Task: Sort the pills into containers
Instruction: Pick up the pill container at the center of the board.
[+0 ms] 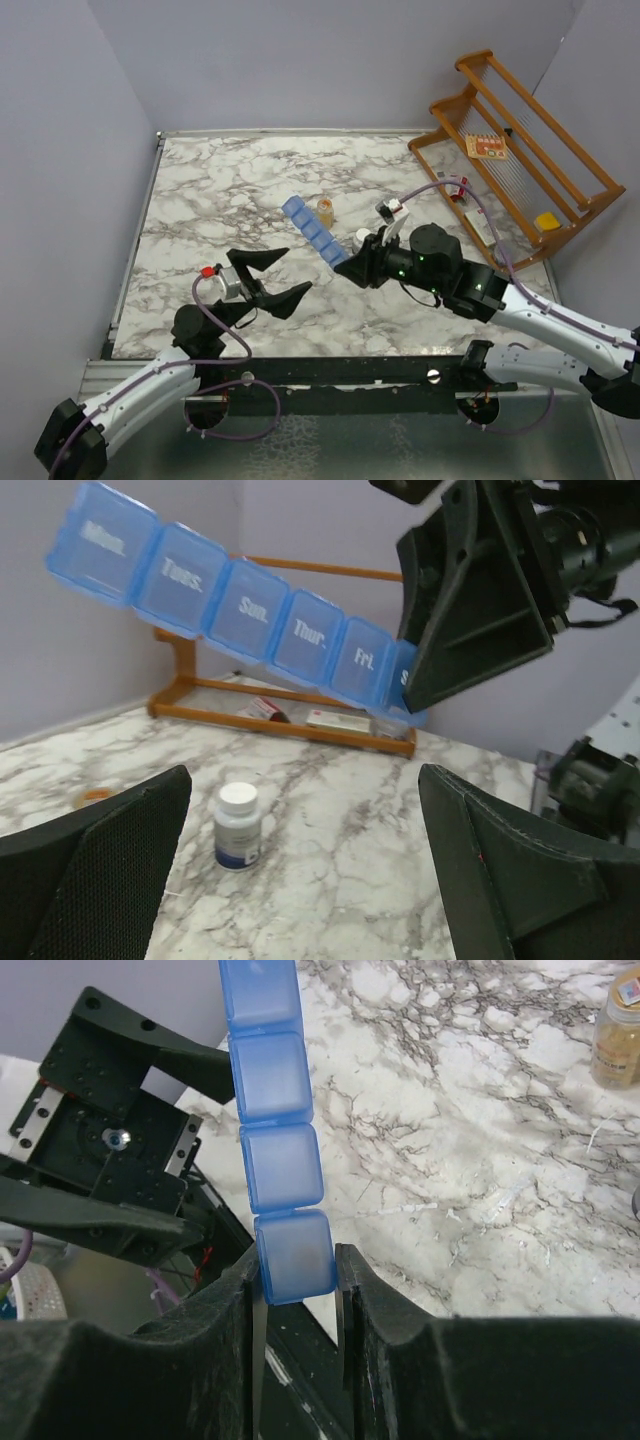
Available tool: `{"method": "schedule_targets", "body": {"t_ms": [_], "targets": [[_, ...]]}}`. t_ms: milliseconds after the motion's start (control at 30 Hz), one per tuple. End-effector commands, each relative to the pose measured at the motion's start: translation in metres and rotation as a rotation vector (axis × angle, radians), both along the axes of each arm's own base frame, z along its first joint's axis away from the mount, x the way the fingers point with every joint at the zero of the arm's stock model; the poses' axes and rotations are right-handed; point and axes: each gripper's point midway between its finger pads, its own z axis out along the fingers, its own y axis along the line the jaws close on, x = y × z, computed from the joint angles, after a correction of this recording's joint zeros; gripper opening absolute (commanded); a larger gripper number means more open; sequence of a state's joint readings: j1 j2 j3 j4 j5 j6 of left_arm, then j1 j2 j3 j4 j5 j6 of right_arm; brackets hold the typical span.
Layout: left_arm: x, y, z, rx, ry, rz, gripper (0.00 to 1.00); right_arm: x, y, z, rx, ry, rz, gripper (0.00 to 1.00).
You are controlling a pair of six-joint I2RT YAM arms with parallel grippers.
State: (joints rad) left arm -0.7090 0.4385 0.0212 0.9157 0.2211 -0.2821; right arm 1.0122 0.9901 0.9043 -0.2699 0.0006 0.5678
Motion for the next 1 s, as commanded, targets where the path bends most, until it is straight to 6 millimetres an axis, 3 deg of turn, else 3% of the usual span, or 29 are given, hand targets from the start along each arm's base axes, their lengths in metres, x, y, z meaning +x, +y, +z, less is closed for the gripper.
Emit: {"method": "schedule_targets", "body": {"t_ms": [0,167,400,567,767,967], "targets": [[-0.037,-0.022,0.034,-0.034,-0.123,-0.243,0.99,-0.02,-0.012,0.038,0.064,-0.053,0.074,0.01],[-0.035,-0.027,0.051,-0.079,-0.15,-0.281,0.99,-0.046,-0.026,0.053,0.13,-0.063,0.15,0.01],[-0.02,-0.007,0.09,-0.283,-0.08,-0.3,0.99,-0.061,-0.04,0.053,0.143,-0.063,0.181,0.01],[-0.027,-0.012,0.117,-0.356,-0.079,-0.433,0.99,-0.064,-0.04,0.047,0.144,-0.06,0.194,0.01],[-0.036,-0.022,0.131,-0.331,-0.081,-0.537,0.99,-0.064,-0.041,0.052,0.173,-0.082,0.195,0.01],[-0.042,-0.018,0.141,-0.356,-0.086,-0.56,0.99,-0.065,-0.033,0.045,0.168,-0.07,0.223,0.01]]}}
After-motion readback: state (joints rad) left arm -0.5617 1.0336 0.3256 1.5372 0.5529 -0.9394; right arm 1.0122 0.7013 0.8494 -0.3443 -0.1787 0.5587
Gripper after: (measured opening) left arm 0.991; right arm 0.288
